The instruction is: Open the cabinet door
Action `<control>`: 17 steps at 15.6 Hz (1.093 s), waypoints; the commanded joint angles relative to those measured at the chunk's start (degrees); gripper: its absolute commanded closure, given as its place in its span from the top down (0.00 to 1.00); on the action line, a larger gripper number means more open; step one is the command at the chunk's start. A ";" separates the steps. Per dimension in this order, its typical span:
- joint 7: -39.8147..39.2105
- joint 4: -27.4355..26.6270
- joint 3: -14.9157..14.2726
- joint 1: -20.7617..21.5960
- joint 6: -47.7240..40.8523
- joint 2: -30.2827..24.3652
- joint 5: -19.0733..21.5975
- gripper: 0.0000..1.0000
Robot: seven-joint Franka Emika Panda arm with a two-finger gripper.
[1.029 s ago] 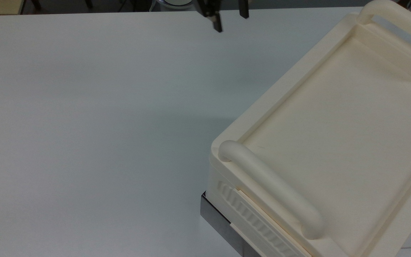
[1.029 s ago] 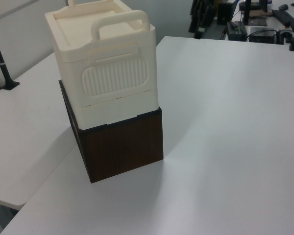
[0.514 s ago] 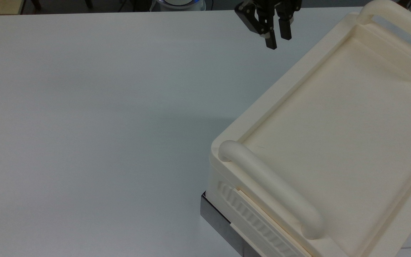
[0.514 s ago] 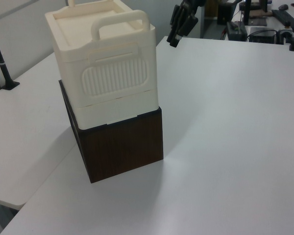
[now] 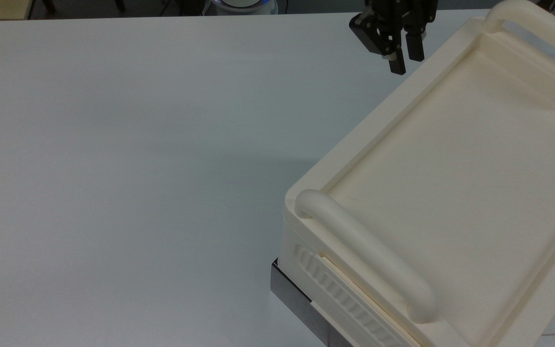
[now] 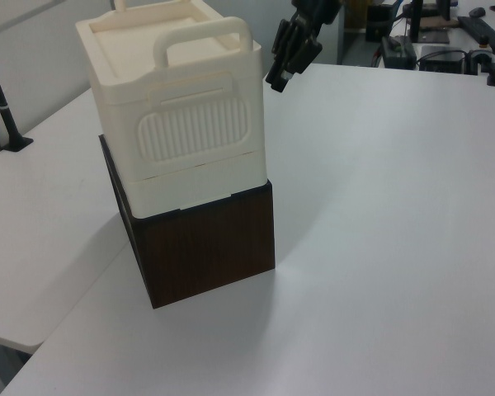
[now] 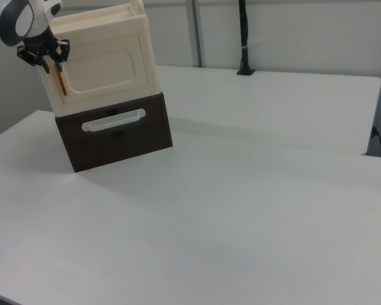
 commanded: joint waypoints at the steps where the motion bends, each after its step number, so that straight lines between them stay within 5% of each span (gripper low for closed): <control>1: 1.18 0.44 -0.05 1.14 3.68 1.31 0.49 0.35; 7: 1.36 0.36 -0.05 1.14 6.13 2.28 0.14 0.33; 13: 1.62 0.27 -0.05 1.23 6.67 2.89 0.05 0.01; 17: 1.62 0.18 -0.05 1.14 6.58 2.80 -0.04 0.00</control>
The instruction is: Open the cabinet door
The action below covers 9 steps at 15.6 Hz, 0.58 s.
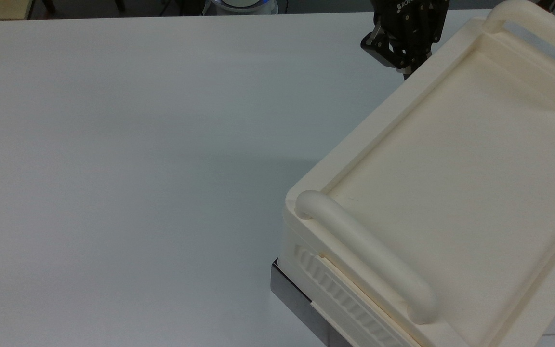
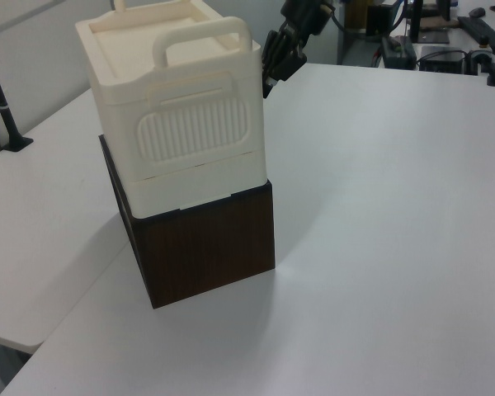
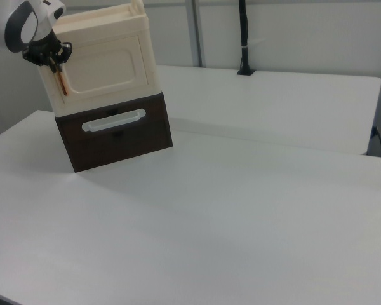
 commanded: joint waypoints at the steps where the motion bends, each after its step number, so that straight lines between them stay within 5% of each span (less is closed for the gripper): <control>1: 1.16 0.07 -0.18 0.50 1.75 0.64 -0.09 0.00; 9: 1.16 -3.62 -0.18 -2.22 -6.13 -4.28 0.09 0.00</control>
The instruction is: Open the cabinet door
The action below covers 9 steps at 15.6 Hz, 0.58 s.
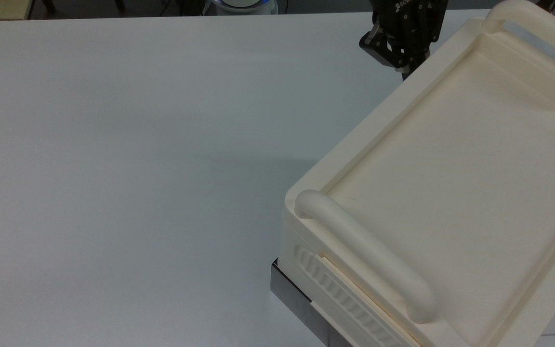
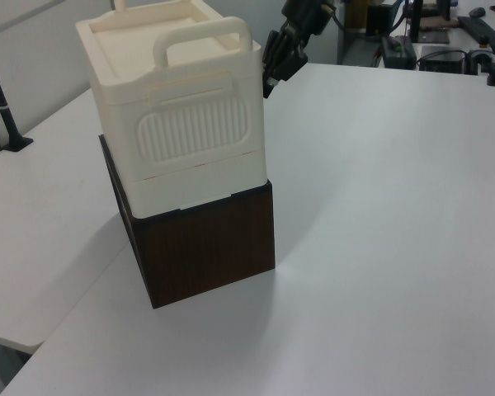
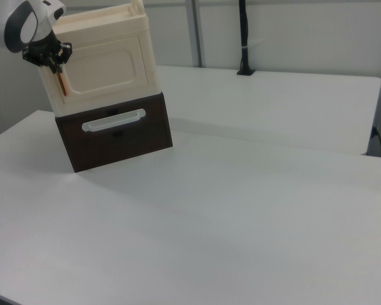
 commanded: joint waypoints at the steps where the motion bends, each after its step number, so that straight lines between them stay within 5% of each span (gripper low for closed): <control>1: 1.12 -3.05 -0.28 -2.49 -7.52 -4.10 0.08 0.00; 9: 0.68 -3.05 -0.64 -9.60 -18.78 -6.83 -0.01 0.01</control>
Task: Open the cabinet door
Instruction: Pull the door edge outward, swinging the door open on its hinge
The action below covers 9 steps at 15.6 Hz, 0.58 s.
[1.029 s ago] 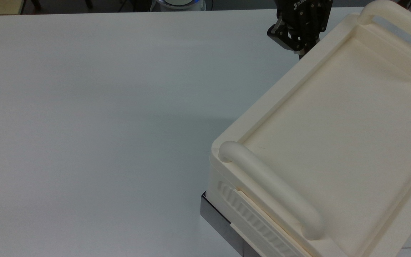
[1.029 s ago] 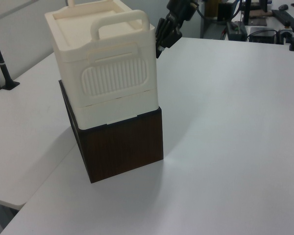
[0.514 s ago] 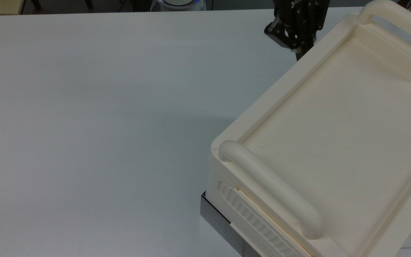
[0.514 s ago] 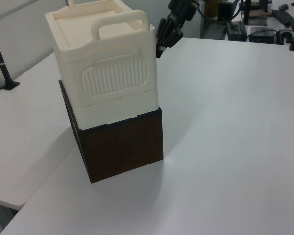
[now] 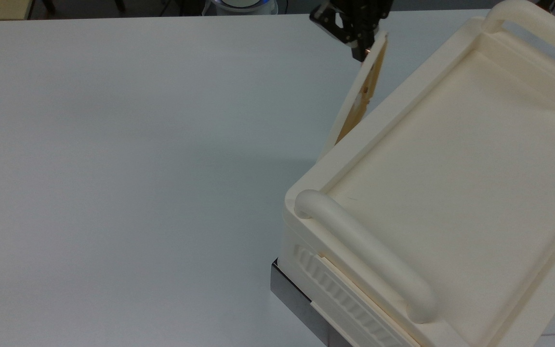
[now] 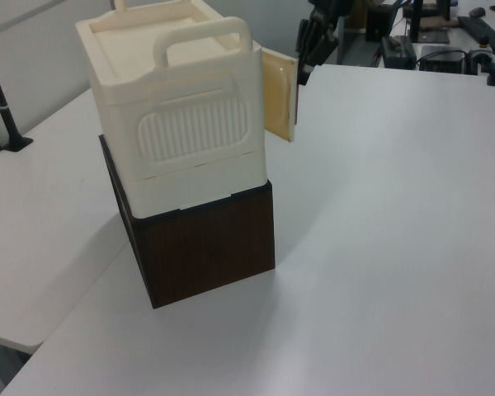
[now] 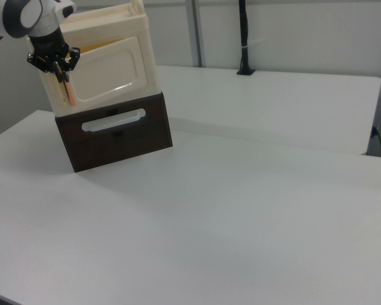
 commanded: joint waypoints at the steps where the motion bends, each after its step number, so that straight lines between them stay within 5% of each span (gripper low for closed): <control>1: 0.46 -2.70 -0.65 -5.19 -4.42 -2.35 -0.02 0.02; 2: 0.37 -2.61 -0.91 -5.99 -5.74 -2.35 -0.02 0.04; 5: 0.11 -2.26 -2.66 -9.24 -9.69 -2.62 -0.02 0.42; 9: -2.08 -2.17 -7.32 -12.05 -10.76 -2.62 0.15 0.64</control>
